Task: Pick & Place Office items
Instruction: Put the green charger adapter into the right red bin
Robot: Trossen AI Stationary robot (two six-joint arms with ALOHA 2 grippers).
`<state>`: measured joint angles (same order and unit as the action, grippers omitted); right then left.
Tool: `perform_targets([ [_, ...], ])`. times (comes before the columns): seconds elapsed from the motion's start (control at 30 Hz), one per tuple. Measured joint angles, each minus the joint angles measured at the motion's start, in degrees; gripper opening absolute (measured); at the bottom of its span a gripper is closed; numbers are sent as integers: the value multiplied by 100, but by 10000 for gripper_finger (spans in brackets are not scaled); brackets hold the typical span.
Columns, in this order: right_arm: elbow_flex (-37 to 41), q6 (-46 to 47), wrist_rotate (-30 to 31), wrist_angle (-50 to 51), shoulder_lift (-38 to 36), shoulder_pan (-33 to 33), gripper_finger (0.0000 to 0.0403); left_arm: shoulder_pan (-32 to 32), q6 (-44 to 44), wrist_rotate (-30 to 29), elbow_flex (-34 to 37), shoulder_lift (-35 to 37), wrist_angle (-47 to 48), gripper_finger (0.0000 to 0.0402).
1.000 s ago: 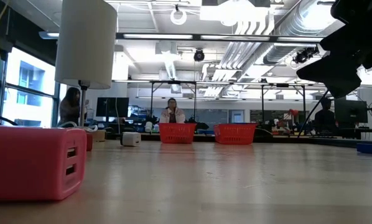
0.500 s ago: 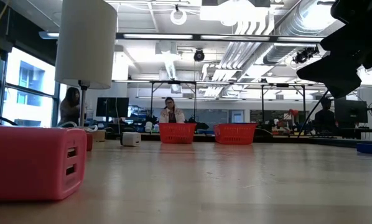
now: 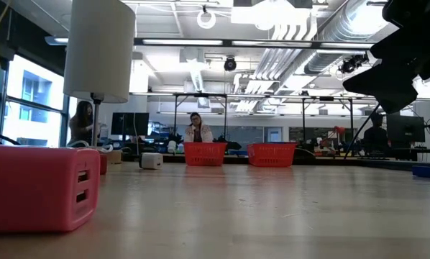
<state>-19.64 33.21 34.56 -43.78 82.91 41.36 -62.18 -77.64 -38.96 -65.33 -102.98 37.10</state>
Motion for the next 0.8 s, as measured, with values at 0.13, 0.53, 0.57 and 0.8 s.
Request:
perform_targets([
  [0.13, 0, 2, 1, 3, 0, 0, 229, -8, -61, 68, -1, 0, 428, 344],
  [0.53, 0, 0, 1, 44, 2, 0, 229, -493, -1570, -339, 399, 0, 1370, 344],
  [0.57, 0, 0, 6, 50, 2, -1, 229, -535, -1662, -389, 454, 0, 1365, 344],
  [0.8, -1, 0, 114, 95, 2, -11, 229, -580, -1851, -1182, 699, 0, 1367, 344],
])
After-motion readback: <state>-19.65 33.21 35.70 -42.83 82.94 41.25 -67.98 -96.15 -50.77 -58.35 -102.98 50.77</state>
